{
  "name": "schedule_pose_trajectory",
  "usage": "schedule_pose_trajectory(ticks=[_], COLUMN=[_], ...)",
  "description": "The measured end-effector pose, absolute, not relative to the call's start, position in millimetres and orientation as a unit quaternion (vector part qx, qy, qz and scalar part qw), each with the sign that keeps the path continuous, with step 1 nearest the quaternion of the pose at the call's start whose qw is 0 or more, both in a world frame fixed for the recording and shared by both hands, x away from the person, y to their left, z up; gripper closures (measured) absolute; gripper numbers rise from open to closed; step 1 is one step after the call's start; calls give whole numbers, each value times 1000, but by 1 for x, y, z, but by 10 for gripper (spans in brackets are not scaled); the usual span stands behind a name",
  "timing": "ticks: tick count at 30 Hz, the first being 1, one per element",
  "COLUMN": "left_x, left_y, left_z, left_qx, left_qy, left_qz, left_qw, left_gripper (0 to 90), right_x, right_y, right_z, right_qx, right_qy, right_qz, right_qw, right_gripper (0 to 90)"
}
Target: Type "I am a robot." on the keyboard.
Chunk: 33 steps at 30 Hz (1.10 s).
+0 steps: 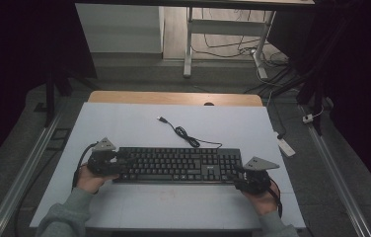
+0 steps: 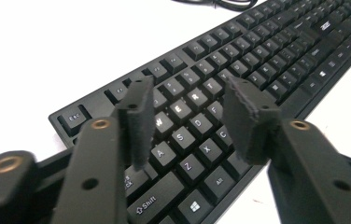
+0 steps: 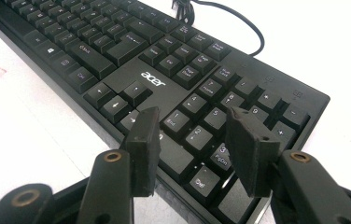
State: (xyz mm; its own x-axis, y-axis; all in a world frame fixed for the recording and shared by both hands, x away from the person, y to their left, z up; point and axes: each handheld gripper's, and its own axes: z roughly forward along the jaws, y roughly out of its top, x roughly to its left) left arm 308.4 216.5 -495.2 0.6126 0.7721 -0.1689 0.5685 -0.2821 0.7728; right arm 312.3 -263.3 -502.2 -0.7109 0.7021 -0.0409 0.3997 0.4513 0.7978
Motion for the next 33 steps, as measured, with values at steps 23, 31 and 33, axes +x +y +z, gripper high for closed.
schedule_pose_trajectory(ticks=[23,31,33], left_x=[302,300,299], left_y=[198,188,186], left_z=[-488,-488,-488], left_qx=[803,812,813], left_qy=[386,371,369], left_qz=[100,98,97], left_qw=[442,439,439], left_gripper=[416,418,419], right_x=[313,313,313], right_y=[-264,-264,-264], right_z=[-502,-503,-503], right_qx=[332,333,332], right_qy=[832,832,832], right_qz=[403,403,403], right_qw=[188,188,188], right_gripper=[552,552,552])
